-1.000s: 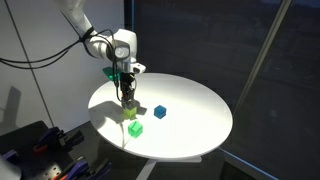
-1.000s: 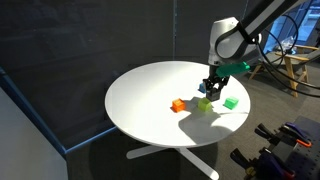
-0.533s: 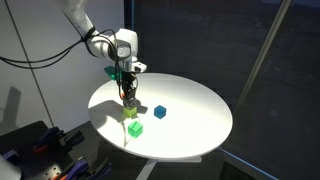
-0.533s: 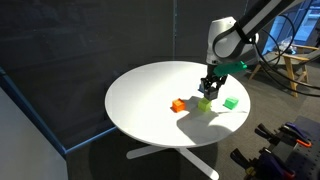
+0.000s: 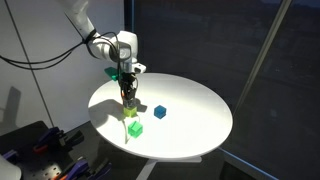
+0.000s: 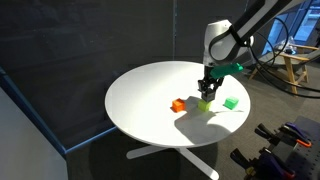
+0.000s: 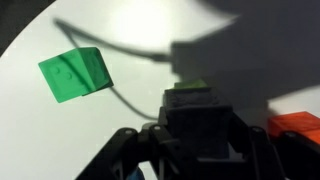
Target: Pick up the gray block and put it on the lime green block
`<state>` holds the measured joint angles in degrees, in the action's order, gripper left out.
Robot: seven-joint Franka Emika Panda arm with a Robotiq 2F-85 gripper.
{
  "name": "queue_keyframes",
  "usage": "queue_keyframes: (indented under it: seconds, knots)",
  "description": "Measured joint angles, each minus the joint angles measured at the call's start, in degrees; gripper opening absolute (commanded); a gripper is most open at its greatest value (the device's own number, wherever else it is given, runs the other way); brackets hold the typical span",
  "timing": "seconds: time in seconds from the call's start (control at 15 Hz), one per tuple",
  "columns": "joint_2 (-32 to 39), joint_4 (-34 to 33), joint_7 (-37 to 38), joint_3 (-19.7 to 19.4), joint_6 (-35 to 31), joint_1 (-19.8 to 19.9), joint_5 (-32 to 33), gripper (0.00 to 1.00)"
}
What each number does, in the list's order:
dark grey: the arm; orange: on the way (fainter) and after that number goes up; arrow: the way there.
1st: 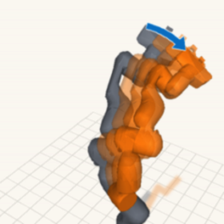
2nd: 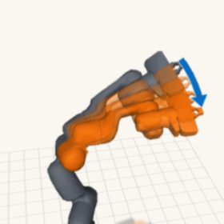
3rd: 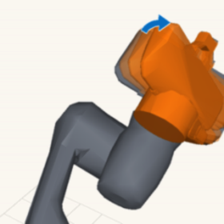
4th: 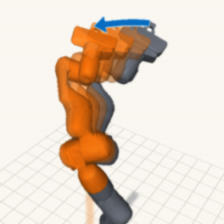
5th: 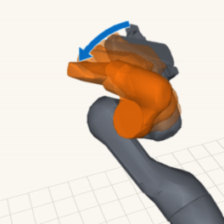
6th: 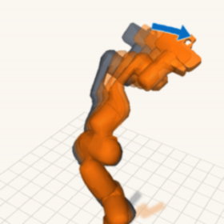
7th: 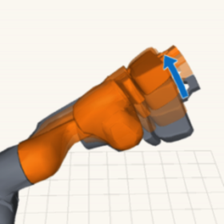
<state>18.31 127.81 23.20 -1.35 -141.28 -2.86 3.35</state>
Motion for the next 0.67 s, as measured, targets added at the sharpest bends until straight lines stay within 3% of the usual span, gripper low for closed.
queue_keyframes:
  seconds: [0.2, 0.27, 0.33, 0.53, 0.67]
  knots:
    - [0.91, -0.38, 0.00, 0.00, 0.00, -0.08, 0.00, 0.31]
    - [1.14, -0.48, 0.00, 0.00, 0.00, -0.10, 0.00, 0.81]
    - [1.34, -0.55, 0.00, 0.00, 0.00, -0.11, 0.00, 0.81]
    - [1.64, -0.70, 0.00, 0.00, 0.00, -0.15, -0.01, 1.00]
    - [1.70, -0.72, 0.00, 0.00, 0.00, -0.16, -0.01, 1.00]
